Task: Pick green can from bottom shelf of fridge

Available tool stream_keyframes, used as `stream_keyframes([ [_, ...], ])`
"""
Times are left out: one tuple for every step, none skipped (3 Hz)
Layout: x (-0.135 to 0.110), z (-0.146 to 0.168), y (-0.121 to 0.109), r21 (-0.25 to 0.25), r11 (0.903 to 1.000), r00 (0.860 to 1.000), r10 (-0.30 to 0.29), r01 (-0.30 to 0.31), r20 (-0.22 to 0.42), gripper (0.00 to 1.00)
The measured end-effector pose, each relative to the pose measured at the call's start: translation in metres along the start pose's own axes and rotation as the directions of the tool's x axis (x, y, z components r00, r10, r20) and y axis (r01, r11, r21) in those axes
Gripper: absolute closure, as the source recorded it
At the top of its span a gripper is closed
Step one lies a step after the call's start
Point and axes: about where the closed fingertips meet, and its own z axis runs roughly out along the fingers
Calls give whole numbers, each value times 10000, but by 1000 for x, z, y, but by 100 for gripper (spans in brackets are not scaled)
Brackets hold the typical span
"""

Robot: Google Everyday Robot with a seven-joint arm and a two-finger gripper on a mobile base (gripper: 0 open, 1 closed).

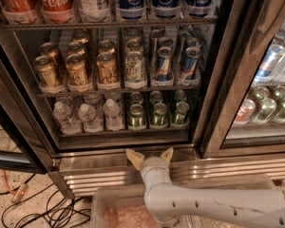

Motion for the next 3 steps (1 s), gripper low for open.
stream_keyframes([
  [-12, 9, 6, 104, 9997, 9960, 228, -238, 861, 0],
  [-31, 13, 7, 395, 9990, 9775, 101, -188, 2107, 0],
  [-53, 14, 2, 974, 9951, 9432, -189, -143, 3317, 0],
])
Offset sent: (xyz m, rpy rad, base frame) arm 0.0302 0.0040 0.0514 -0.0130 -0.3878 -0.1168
